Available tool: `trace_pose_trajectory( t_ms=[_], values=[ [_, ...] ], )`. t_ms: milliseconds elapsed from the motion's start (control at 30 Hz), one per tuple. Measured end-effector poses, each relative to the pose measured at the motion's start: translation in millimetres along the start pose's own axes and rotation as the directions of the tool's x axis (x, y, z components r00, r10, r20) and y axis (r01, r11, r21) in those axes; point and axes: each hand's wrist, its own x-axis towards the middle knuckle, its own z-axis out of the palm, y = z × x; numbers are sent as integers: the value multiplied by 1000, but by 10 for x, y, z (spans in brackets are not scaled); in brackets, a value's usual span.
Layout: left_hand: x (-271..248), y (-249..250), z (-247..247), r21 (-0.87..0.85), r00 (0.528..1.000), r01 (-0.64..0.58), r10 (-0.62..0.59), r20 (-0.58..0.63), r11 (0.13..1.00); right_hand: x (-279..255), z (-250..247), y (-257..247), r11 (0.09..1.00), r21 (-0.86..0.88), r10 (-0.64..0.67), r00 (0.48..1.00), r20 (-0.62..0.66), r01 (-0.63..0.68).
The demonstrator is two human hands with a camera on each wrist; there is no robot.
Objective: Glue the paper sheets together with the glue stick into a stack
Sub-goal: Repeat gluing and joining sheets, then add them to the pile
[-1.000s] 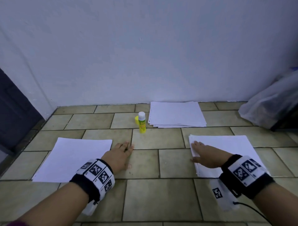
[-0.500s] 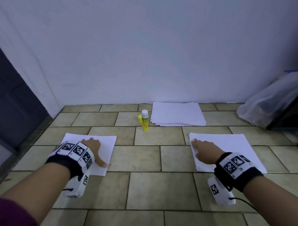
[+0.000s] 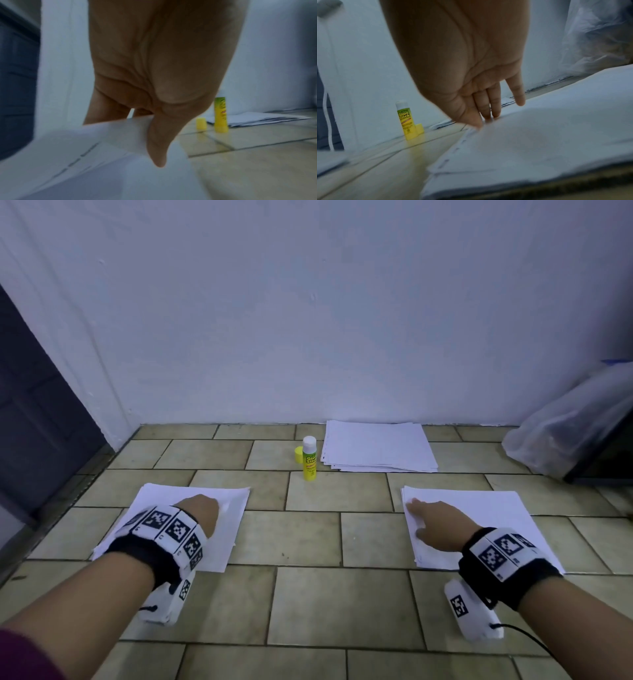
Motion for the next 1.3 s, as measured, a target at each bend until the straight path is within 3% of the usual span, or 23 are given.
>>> trace_pose_trajectory(
  t_ms=[133,233,400,600,700,833,1067,1300],
  values=[
    [-181,507,-231,-85,985,-138,128,-111,987,110,-51,54,998,4,60,994,-93,-60],
    [-234,1061,-185,-145,948,-295,270,-170,944,215,-116,69,998,21,54,989,-140,-51],
    [-413,1566,-94,-173,925,-378,377,-37,910,288,-164,97,989,144,50,967,-248,-14],
    [-300,1413,-76,-175,912,-407,411,-17,896,384,-241,-120,944,290,-31,918,-395,157],
    [-265,1309,-23,-56,916,-398,400,37,916,522,-372,-337,891,398,-37,910,-412,217],
    [-170,1206,43,-148,908,-380,398,128,913,741,-539,-673,815,512,-63,920,-387,271],
    [-46,1187,139,-146,900,-398,416,131,906,1132,-537,-1113,776,613,29,961,-275,151],
    [-54,1207,122,-123,902,-393,408,140,911,1249,-471,-1216,740,659,62,961,-269,136]
  ],
)
